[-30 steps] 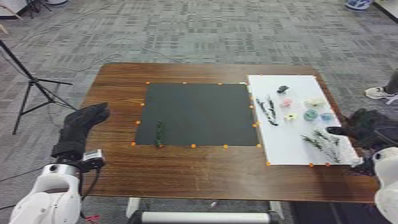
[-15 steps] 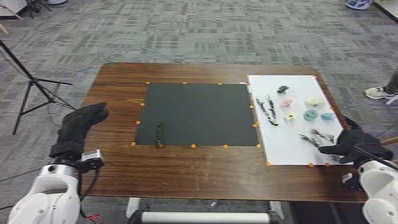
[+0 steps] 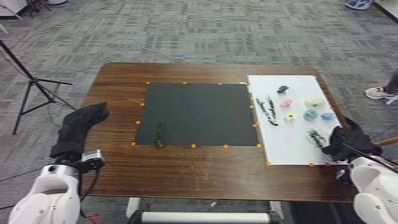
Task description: Arrange flowers
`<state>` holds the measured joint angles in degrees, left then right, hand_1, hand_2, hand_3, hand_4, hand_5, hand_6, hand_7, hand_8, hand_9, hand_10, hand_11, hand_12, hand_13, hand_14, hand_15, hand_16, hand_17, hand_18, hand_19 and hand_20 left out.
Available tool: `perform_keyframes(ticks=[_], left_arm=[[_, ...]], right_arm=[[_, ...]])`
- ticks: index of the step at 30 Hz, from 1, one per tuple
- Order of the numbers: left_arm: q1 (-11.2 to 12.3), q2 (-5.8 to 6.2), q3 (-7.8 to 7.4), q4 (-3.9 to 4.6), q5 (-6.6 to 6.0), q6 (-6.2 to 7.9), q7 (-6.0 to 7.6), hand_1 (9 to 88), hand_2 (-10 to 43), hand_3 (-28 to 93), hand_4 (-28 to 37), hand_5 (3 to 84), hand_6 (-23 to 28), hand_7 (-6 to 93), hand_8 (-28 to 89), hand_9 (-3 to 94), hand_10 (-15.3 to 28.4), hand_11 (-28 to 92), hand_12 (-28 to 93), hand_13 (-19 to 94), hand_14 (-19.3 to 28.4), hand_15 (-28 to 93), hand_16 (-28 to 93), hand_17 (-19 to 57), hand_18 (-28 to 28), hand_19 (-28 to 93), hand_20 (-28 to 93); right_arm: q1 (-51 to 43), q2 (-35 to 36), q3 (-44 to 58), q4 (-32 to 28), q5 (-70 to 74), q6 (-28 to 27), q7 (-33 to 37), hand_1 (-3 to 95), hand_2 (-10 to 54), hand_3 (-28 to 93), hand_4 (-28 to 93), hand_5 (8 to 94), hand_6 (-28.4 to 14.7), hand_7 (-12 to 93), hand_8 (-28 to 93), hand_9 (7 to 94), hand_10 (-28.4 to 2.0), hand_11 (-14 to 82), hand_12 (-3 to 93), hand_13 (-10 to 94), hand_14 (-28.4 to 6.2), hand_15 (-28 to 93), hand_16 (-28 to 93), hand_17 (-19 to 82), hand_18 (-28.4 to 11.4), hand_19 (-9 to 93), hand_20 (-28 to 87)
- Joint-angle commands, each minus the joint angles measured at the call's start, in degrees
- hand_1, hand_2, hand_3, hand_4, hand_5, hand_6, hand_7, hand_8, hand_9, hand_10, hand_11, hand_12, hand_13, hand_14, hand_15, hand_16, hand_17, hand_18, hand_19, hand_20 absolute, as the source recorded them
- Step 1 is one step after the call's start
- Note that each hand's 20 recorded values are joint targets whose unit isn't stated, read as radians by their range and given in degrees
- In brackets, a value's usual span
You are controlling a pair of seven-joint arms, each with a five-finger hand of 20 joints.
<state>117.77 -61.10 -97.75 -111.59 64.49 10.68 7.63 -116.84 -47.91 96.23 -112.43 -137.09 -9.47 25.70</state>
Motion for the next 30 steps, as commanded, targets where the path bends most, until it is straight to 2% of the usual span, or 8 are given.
perform_keyframes(ticks=[1,10,16,22,27,30], left_arm=[[1.23,-0.32,-0.05,-0.58,-0.27,-0.85,-0.20,21.2,1.0,67,-26.4,47.3,4.1,16.0,-8,48.4,14.5,20,11,35,18.4,19,0,1.0,13.4,8,15],[0.93,0.23,0.10,-0.62,-0.22,-1.14,-0.52,21.2,1.1,67,-26.5,47.3,4.2,16.0,-8,48.4,14.4,20,11,35,18.5,19,0,1.0,13.3,8,15],[1.28,0.50,-0.17,-0.82,-0.39,-1.16,-0.91,21.2,1.1,67,-26.5,47.3,4.1,16.0,-8,48.5,14.4,20,11,35,18.5,19,0,1.1,13.3,8,15],[1.25,0.71,-0.17,-0.89,-0.35,-1.28,-0.96,21.0,1.1,67,-26.6,47.3,4.1,16.0,-8,48.4,14.5,20,11,35,18.5,19,0,1.0,13.3,8,15],[1.10,0.95,-0.23,-0.97,-0.20,-1.23,-1.23,21.0,1.2,67,-26.6,47.3,4.2,16.0,-8,48.4,14.5,20,11,35,18.5,19,0,1.0,13.3,8,15],[0.91,0.98,-0.05,-0.91,-0.27,-1.05,-1.14,21.1,1.2,67,-26.7,47.3,4.2,16.0,-8,48.4,14.5,20,11,35,18.5,19,0,1.0,13.3,8,15]], right_arm=[[-2.52,0.62,3.81,-4.29,-0.12,3.92,-0.25,53.1,-9.5,60,-12,81.6,0.9,32,24,93.7,-9.2,38.3,28.3,94,-1.0,65,28,67,-14.9,93,60],[-3.87,-1.10,6.77,-14.04,4.09,5.26,-1.02,52.0,-9.5,63,-11,82.5,0.0,33,23,93.7,-9.3,40.7,28.4,94,-0.7,67,27,68,-15.0,93,63],[-1.79,-4.67,2.08,-17.88,6.75,5.05,-0.75,52.0,-9.5,63,-10,83.6,-0.6,33,22,93.7,-9.2,41.6,27.4,94,-0.6,68,27,69,-14.9,93,63],[3.01,-6.82,-6.25,-18.27,11.57,4.15,-1.45,52.4,-9.5,63,-9,84.4,-1.1,32,22,93.7,-9.3,42.5,26.1,94,0.0,69,26,70,-14.2,93,64],[11.89,-8.32,-13.86,-16.44,20.64,2.09,-0.91,52.8,-9.5,63,-9,84.9,-1.5,31,23,93.7,-9.5,43.0,25.4,94,0.1,69,25,70,-14.0,93,64],[16.90,-9.48,-18.86,-14.91,20.27,2.42,-1.22,53.1,-9.5,62,-9,85.2,-1.6,31,23,93.7,-9.5,43.5,25.1,94,0.2,69,25,71,-13.8,93,64]])
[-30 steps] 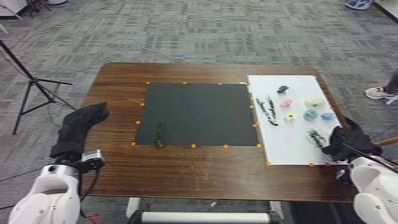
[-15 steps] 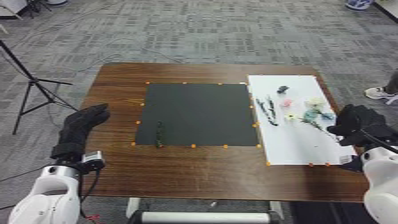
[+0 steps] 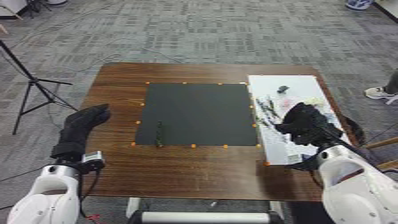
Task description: Arrange flowers
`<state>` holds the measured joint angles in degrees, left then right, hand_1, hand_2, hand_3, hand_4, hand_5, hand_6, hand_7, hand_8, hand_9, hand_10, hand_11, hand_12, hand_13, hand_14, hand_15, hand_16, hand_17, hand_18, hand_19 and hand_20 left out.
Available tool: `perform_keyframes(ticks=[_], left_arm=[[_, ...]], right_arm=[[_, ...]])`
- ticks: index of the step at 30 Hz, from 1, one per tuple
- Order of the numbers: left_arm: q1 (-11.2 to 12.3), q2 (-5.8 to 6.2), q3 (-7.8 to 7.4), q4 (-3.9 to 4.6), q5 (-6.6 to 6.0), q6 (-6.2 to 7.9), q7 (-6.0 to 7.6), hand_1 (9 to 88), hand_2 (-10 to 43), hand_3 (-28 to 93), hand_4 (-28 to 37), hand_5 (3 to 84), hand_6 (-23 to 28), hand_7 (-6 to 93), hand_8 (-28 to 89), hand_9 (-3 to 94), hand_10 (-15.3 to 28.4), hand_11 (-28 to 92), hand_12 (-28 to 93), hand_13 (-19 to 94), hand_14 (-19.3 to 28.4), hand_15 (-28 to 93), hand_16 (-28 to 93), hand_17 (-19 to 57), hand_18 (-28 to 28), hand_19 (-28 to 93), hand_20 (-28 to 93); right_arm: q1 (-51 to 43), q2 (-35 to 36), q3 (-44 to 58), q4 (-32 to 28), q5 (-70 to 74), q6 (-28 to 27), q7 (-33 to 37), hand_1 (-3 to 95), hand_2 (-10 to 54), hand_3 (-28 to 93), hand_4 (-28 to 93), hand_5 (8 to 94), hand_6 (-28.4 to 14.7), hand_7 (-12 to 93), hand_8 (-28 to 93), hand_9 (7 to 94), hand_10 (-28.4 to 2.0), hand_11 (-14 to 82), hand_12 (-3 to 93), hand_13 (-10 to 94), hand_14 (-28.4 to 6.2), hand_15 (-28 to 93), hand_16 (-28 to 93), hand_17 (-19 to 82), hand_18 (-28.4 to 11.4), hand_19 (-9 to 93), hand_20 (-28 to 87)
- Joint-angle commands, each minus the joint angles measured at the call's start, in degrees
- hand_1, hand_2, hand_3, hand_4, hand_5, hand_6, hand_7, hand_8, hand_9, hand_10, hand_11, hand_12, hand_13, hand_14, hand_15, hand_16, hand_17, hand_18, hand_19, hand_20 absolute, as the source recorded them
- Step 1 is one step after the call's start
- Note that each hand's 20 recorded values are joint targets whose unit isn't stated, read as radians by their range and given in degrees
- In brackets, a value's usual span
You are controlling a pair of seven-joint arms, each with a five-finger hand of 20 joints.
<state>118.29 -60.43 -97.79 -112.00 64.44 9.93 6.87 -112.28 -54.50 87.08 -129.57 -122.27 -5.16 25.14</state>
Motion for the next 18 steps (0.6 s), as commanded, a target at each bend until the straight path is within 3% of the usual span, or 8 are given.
perform_keyframes(ticks=[1,12,18], left_arm=[[0.31,0.33,-0.02,-0.49,-0.19,-0.44,-0.51,21.1,1.2,67,-26.7,47.3,4.2,16.0,-8,48.4,14.5,20,11,35,18.5,19,0,1.0,13.3,8,15],[0.29,0.35,0.19,-0.65,-0.17,-0.76,-1.07,20.9,1.1,68,-26.6,47.3,4.2,16.0,-8,48.4,14.4,20,11,35,18.5,19,0,0.9,13.3,8,15],[0.44,0.52,0.12,-0.71,-0.12,-0.65,-1.31,20.9,1.2,67,-26.6,47.4,4.3,15.8,-8,48.4,14.5,20,11,35,18.5,19,0,0.8,13.5,8,15]], right_arm=[[14.00,-3.48,-11.25,2.80,5.46,-2.41,-0.74,53.2,-9.5,62,-9,85.3,-1.7,31,23,93.7,-9.6,43.5,24.9,94,0.2,69,25,71,-13.7,93,64],[26.69,-10.47,-24.80,14.60,7.19,-4.78,3.58,54.0,-9.5,61,-9,85.7,-2.2,30,22,93.7,-10.3,42.9,22.7,94,0.0,69,24,72,-13.2,93,63],[31.40,-9.99,-33.10,19.96,-4.13,-5.95,2.10,54.2,-9.5,61,-9,85.7,-2.4,29,22,93.7,-10.4,42.7,22.1,94,-0.1,69,23,72,-13.1,93,63]])
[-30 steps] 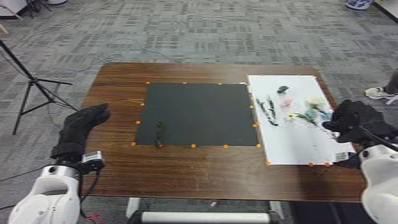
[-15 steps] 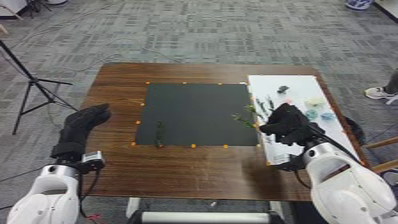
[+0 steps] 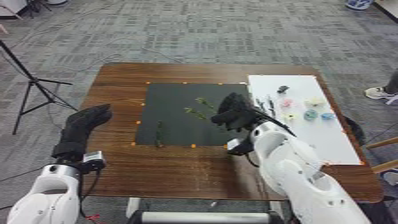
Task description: Arrange flowers
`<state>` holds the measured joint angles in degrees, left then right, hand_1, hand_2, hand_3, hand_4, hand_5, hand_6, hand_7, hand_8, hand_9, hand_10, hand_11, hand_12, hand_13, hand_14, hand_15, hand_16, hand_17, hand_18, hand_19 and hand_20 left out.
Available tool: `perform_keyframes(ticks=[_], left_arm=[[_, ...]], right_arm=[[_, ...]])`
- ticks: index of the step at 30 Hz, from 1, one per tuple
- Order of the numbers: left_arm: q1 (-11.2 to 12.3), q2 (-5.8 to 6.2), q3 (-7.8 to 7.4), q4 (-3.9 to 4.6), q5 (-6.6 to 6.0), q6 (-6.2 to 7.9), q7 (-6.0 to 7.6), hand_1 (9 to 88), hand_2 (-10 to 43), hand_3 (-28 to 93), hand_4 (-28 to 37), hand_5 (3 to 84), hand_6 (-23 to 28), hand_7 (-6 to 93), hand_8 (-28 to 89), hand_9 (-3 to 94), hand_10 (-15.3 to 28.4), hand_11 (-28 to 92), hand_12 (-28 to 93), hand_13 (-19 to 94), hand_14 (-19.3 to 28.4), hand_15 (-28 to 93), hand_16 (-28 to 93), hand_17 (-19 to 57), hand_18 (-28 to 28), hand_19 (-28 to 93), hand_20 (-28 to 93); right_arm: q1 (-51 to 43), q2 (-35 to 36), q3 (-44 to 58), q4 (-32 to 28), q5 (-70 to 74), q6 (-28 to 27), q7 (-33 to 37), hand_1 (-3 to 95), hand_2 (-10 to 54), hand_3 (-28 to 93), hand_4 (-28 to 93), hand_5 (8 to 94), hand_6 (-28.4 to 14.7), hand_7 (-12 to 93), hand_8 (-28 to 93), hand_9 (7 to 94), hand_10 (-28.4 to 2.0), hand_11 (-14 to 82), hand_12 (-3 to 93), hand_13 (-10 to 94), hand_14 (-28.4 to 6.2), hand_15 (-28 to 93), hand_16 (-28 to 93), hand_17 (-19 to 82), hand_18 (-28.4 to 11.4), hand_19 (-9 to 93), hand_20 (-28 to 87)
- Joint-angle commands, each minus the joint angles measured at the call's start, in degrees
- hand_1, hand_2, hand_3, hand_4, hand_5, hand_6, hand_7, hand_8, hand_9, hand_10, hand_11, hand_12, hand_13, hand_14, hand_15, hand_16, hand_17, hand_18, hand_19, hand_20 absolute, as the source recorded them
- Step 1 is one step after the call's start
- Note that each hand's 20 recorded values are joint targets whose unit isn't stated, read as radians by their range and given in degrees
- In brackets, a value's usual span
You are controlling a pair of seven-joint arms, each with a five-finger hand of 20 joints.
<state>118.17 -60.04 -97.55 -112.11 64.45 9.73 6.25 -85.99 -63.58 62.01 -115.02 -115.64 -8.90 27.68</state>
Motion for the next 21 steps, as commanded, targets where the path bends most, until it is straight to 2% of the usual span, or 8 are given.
perform_keyframes(ticks=[1,10,12,21], left_arm=[[0.60,0.09,-0.14,-0.62,-0.11,-0.49,-0.74,20.9,1.1,67,-26.5,47.4,4.4,15.8,-8,48.3,14.5,20,11,35,18.5,19,0,0.7,13.5,8,15],[0.32,0.26,0.09,-0.72,0.24,-1.12,-0.90,20.9,1.1,67,-26.6,47.3,4.4,15.7,-8,48.2,14.5,20,11,35,18.4,18,0,0.7,13.5,8,15],[0.50,0.31,0.00,-0.79,0.17,-1.20,-0.85,20.8,1.0,67,-26.6,47.4,4.4,15.7,-8,48.2,14.5,20,11,35,18.5,18,0,0.7,13.5,8,15],[0.40,0.26,0.27,-0.83,0.12,-1.33,-1.13,20.8,1.0,68,-26.7,47.4,4.6,15.5,-8,48.2,14.5,20,11,35,18.5,18,0,0.7,13.6,8,15]], right_arm=[[5.96,-0.99,-9.19,6.15,-13.04,-3.35,-1.00,54.1,-9.5,61,-9,85.7,-2.4,29,22,93.7,-10.3,42.6,22.0,94,-0.1,69,23,72,-13.1,93,63],[12.80,-3.02,-18.13,11.81,-25.00,-8.64,-2.50,53.7,-9.5,62,-8,86.1,-2.2,30,21,93.7,-10.3,43.1,21.4,94,0.1,70,23,72,-13.0,93,63],[13.73,-4.08,-18.92,12.24,-26.72,-10.46,-2.40,53.6,-9.5,62,-8,86.1,-2.2,30,21,93.7,-10.3,43.4,21.3,94,0.2,70,22,72,-13.0,93,63],[15.35,-7.85,-18.63,14.99,-27.73,-12.43,-0.57,53.3,-9.5,62,-8,86.0,-2.1,30,21,93.7,-10.0,45.0,20.7,94,0.6,71,22,73,-12.6,93,63]])
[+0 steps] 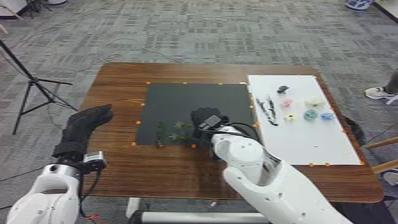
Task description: Arrange flowers
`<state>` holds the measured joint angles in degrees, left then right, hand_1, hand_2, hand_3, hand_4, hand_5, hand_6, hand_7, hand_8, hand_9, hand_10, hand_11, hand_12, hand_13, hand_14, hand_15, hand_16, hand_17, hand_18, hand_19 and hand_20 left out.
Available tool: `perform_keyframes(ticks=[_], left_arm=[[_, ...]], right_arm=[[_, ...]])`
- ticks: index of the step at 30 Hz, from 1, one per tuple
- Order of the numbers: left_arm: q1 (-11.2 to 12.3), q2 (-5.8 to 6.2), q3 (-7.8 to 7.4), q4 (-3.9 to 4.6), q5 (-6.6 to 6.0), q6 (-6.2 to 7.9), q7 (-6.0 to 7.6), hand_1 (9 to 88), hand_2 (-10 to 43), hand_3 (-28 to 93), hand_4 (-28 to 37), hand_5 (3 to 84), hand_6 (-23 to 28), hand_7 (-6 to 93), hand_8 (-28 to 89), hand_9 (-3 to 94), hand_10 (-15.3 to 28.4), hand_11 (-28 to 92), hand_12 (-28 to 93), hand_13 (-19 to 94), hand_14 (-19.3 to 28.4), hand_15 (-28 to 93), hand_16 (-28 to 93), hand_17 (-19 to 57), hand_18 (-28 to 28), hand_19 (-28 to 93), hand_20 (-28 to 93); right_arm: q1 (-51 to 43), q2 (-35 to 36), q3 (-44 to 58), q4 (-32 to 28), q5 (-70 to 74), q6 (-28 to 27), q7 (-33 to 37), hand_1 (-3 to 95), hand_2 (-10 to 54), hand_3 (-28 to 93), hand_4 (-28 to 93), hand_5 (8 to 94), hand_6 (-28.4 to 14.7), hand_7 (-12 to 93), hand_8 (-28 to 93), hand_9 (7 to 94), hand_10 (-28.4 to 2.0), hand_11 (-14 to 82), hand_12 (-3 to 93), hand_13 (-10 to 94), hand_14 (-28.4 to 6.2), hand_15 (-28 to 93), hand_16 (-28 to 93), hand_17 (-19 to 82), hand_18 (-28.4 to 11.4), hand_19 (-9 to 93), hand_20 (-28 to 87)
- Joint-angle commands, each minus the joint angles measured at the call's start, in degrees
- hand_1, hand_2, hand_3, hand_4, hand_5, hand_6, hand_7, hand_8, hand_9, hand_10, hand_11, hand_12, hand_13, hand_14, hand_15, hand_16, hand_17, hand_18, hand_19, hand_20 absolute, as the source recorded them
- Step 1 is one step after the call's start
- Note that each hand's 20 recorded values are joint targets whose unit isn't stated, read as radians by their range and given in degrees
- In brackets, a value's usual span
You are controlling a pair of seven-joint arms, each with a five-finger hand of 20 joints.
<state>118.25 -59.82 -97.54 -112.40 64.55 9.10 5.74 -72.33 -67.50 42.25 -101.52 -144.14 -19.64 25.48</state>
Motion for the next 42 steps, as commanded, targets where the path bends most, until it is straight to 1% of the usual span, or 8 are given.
perform_keyframes(ticks=[1,14,22,27,28,29,30,42], left_arm=[[0.38,0.02,0.25,-0.55,-0.03,-0.69,-0.68,20.9,1.0,67,-26.7,47.4,4.6,15.5,-8,48.2,14.5,20,11,35,18.5,18,0,0.7,13.6,8,15],[0.33,-0.04,0.38,-0.59,0.06,-1.78,-1.83,20.8,1.0,67,-26.5,47.3,5.1,14.6,-8,48.1,14.5,20,11,35,18.4,18,0,0.6,13.6,8,15],[0.35,0.04,0.25,-0.64,0.08,-2.19,-2.29,20.8,1.0,67,-26.5,47.2,5.1,14.5,-8,48.1,14.6,19,11,35,18.5,18,0,0.6,13.6,8,15],[0.35,0.19,0.17,-0.68,0.11,-2.45,-2.44,20.7,1.0,67,-26.4,47.2,5.0,14.6,-8,48.0,14.6,19,11,35,18.4,18,1,0.6,13.6,8,15],[0.33,0.23,0.19,-0.67,0.13,-2.38,-2.44,20.8,1.0,67,-26.4,47.2,5.0,14.6,-8,48.0,14.6,19,11,35,18.4,18,1,0.6,13.6,8,15],[0.18,0.29,0.25,-0.57,0.11,-2.52,-2.47,20.8,1.1,67,-26.4,47.2,5.0,14.5,-8,47.9,14.5,19,11,34,18.4,18,1,0.6,13.6,8,15],[0.25,0.30,0.24,-0.62,0.09,-2.53,-2.51,20.8,1.1,67,-26.4,47.2,5.0,14.6,-8,47.9,14.5,19,11,34,18.4,18,1,0.6,13.6,8,15],[-0.03,0.38,0.48,-0.46,0.17,-2.96,-2.75,20.8,1.0,67,-26.2,47.1,4.9,14.5,-8,47.8,14.5,19,11,34,18.5,18,1,0.5,13.7,8,15]], right_arm=[[1.54,-4.46,1.84,1.75,1.75,-2.06,2.14,53.3,-9.5,62,-8,86.1,-2.1,30,21,93.7,-10.0,45.1,20.6,94,0.6,71,22,73,-12.6,93,63],[-0.20,-9.93,7.39,6.38,1.69,-3.45,5.10,51.8,-9.5,64,-8,86.4,-2.4,31,22,93.7,-10.4,47.1,19.0,94,0.6,72,20,74,-12.3,93,63],[-0.82,-9.82,7.96,5.19,5.58,-4.70,6.04,50.1,-9.5,64,-7,85.6,-2.5,32,21,93.7,-10.4,45.6,19.1,94,0.2,71,20,74,-11.8,93,62],[-0.87,-9.38,8.40,3.84,7.49,-4.93,6.24,39.3,-7.8,68,-5,85.3,-2.0,33,14,93.7,-10.8,44.2,19.7,94,-0.3,70,21,74,-11.3,93,61],[-0.86,-9.36,8.57,3.76,7.88,-4.49,6.15,37.1,-6.8,68,-4,85.2,-2.0,34,9,93.7,-10.9,44.1,19.6,94,-0.3,70,21,74,-11.3,93,61],[-0.83,-9.30,8.75,3.60,8.32,-4.31,6.16,34.8,-5.5,69,-4,85.3,-2.0,35,-2,93.7,-11.0,43.9,19.7,94,-0.4,69,21,74,-11.4,93,61],[-0.80,-9.24,8.86,3.39,8.56,-4.61,6.31,33.3,-4.8,69,-3,85.5,-2.2,36,-5,93.7,-11.1,43.8,19.7,94,-0.5,69,21,74,-11.4,93,61],[-0.79,-9.18,10.32,3.08,9.42,-3.07,5.63,30.8,-3.8,68,-3,85.7,-2.8,36,-8,93.7,-11.7,43.5,19.4,94,-1.0,69,20,74,-11.3,93,60]])
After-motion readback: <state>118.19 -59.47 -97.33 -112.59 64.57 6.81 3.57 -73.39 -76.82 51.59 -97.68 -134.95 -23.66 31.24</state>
